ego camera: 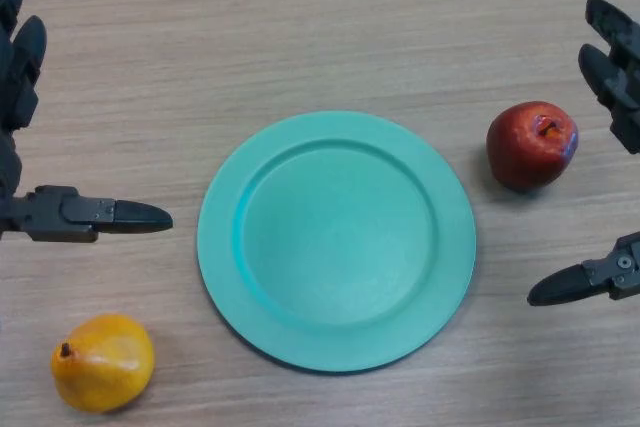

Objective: Pick up the yellow pear and place it on the plate

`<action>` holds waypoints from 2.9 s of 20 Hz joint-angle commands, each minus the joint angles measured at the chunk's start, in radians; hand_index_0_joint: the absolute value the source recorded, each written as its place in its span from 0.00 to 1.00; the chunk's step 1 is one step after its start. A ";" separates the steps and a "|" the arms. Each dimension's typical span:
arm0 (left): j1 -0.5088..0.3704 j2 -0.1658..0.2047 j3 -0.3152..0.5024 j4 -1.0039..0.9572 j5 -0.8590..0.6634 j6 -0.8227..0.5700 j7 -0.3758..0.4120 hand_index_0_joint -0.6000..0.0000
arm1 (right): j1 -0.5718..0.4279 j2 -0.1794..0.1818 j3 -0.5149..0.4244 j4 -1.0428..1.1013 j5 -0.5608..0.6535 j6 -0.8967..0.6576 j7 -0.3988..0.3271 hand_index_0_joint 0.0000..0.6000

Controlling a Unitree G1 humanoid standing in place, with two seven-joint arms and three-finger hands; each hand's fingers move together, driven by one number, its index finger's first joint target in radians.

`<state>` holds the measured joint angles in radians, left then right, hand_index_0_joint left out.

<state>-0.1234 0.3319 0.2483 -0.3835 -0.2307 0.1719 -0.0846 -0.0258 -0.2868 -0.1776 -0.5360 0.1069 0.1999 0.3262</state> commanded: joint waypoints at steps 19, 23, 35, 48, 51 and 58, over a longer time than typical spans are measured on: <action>0.253 -0.089 0.221 -0.386 0.105 -0.060 -0.234 1.00 | -0.068 -0.025 -0.007 0.011 0.020 -0.070 -0.029 0.00; 0.322 -0.135 0.248 -0.312 0.155 -0.268 -0.270 1.00 | -0.079 -0.026 -0.002 0.031 0.024 -0.053 -0.023 0.00; 0.455 -0.142 0.265 0.110 0.240 -0.764 -0.238 1.00 | -0.126 -0.026 0.032 0.141 0.001 -0.087 -0.028 0.00; 0.383 -0.062 0.172 0.584 0.444 -0.944 -0.046 1.00 | -0.110 -0.029 0.014 0.127 0.014 -0.082 -0.037 0.00; 0.381 -0.055 0.154 0.597 0.386 -0.910 -0.082 1.00 | -0.112 -0.029 0.011 0.122 0.021 -0.091 -0.046 0.00; 0.369 -0.051 0.119 0.630 0.374 -0.895 -0.072 0.58 | -0.111 -0.034 0.002 0.115 0.027 -0.076 -0.045 0.00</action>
<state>0.2439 0.2287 0.3199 0.2749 0.2281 -0.6473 -0.1961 -0.1119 -0.2868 -0.0965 -0.3506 0.1017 0.2477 0.3157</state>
